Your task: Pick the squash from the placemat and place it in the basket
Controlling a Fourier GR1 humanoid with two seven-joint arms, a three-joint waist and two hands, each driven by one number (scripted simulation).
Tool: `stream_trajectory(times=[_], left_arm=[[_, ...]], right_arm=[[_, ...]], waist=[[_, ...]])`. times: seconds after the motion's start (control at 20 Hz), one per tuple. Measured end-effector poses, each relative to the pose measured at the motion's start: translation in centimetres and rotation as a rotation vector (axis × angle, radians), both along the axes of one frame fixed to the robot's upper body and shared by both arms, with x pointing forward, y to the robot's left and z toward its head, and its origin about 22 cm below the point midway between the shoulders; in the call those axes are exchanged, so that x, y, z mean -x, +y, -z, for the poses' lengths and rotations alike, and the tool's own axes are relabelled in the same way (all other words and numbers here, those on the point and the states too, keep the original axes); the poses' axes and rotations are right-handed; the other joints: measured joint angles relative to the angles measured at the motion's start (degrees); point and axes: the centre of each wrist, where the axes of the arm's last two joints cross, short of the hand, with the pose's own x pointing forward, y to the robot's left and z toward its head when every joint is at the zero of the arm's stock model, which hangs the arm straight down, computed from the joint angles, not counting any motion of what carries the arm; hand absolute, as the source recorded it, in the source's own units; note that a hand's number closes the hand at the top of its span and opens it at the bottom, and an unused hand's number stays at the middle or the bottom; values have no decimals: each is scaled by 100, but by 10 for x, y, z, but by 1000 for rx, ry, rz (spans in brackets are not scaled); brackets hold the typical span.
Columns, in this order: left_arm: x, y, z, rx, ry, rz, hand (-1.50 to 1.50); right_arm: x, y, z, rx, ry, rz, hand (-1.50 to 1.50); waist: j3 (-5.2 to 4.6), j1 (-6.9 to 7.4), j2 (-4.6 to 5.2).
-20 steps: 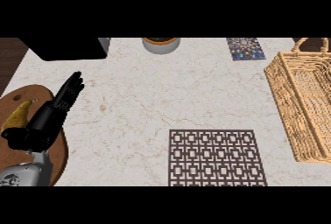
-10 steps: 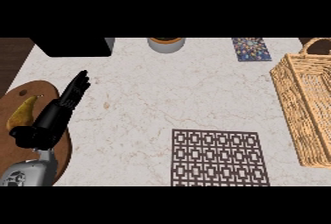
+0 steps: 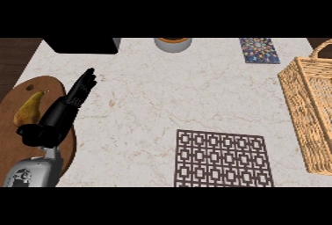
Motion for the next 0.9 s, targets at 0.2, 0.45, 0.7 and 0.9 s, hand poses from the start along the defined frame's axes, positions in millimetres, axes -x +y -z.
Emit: stream_trajectory(times=[0.2, 0.45, 0.7, 0.9], left_arm=[[-3, 0, 3, 5, 7, 5, 0], [-2, 1, 7, 2, 5, 1, 0], [-5, 3, 3, -2, 4, -5, 0], [-8, 4, 6, 2, 11, -8, 0]], right_arm=[[-29, -9, -17, -87, -51, 69, 150], [-71, -34, -36, -152, -90, 147, 150], [-113, -56, -36, -164, -65, 188, 150], [-137, -81, -21, -161, -33, 192, 150]], waist=[[0, 28, 3], [3, 20, -5], [7, -4, -11], [10, -36, -14]])
